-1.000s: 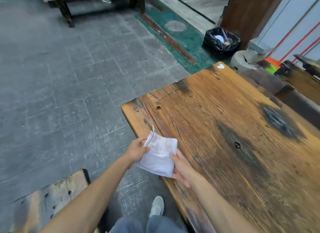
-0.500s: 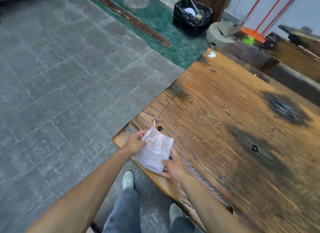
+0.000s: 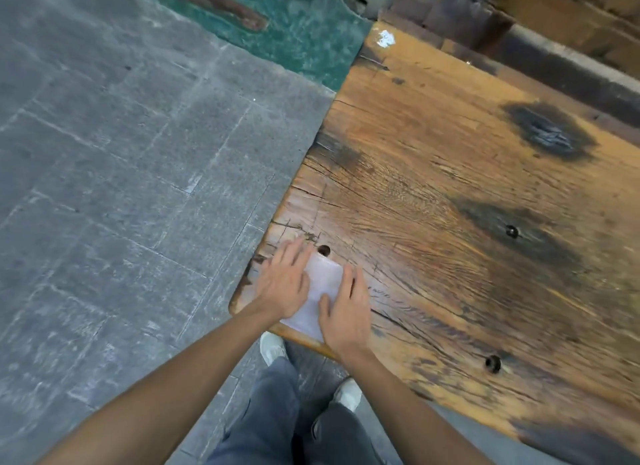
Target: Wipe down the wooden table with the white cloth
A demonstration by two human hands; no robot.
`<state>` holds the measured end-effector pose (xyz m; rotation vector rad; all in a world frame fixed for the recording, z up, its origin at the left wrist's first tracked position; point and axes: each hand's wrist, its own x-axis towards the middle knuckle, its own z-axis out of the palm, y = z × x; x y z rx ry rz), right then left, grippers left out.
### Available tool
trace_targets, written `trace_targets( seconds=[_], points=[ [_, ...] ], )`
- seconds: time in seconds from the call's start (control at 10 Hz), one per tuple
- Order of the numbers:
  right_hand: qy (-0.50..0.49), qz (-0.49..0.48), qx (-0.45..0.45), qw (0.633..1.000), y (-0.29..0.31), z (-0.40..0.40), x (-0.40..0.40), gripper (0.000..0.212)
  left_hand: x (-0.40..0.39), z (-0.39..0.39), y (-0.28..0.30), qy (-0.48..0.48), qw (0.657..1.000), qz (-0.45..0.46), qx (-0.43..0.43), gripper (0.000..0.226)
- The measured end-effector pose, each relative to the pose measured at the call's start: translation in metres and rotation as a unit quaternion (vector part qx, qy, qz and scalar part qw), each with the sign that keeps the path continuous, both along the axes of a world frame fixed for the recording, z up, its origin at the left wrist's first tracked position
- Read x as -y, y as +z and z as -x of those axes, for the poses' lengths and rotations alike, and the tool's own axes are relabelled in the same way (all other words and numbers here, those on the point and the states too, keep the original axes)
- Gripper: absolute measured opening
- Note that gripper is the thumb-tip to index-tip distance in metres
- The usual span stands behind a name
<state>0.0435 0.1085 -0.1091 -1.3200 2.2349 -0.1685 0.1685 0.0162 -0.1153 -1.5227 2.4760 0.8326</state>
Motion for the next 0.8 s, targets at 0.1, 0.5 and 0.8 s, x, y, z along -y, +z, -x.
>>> trace_targets(
  seconds=[0.1,0.5,0.8],
  points=[
    [0.079,-0.050,-0.050,0.994,-0.018,0.007,-0.008,0.073,-0.008,-0.006,-0.021,-0.117,0.992,0.000,0.046,0.062],
    [0.036,-0.109,0.002,0.993,-0.017,0.040,-0.018,0.081,-0.011,-0.005,-0.009,-0.139,0.981,0.076,0.112,0.075],
    [-0.060,0.054,-0.054,0.995,0.088,0.168,-0.033,0.074,-0.007,0.067,0.080,-0.051,0.985,0.162,0.035,0.065]
  ],
)
